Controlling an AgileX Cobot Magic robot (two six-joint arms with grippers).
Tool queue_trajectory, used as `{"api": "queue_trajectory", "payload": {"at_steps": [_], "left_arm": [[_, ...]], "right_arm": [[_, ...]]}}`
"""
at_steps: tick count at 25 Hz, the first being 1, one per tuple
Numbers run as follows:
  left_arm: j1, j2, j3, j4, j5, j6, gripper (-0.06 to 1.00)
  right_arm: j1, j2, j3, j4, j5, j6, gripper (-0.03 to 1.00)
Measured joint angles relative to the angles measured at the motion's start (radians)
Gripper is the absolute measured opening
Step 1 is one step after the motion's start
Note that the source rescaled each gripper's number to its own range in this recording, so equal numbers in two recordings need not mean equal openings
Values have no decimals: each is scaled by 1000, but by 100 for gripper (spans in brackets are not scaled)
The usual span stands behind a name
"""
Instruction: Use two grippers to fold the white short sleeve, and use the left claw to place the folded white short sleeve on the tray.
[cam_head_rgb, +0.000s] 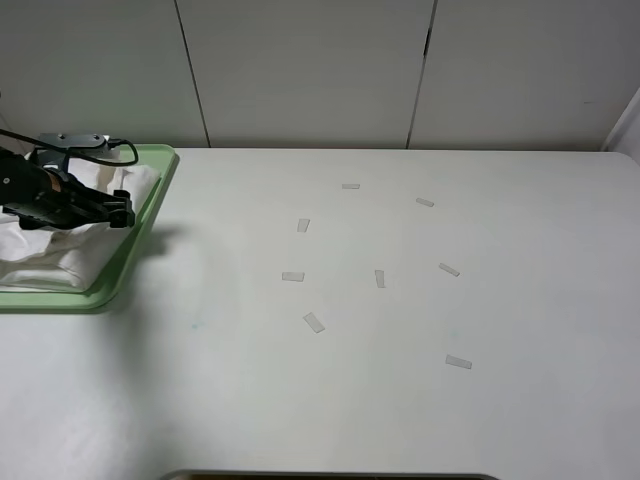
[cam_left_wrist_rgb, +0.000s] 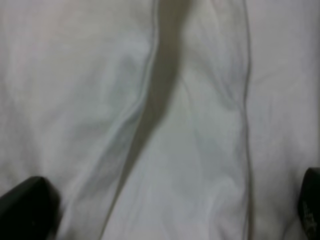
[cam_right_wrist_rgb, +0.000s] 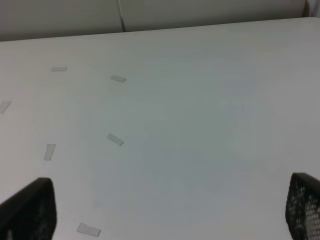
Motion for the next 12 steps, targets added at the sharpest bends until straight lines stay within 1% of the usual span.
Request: {"api": "queue_trajectory", "payload": {"at_steps": [3, 9, 12], "left_arm": [[-8, 7, 0, -2, -19, 0, 99], [-31, 10, -1, 0, -10, 2, 93], [-52, 10, -2, 1, -1, 4, 92]], "right_arm": [[0, 0, 0, 0, 0, 0, 100], [0, 0, 0, 0, 0, 0, 100], [0, 0, 0, 0, 0, 0, 100]]}}
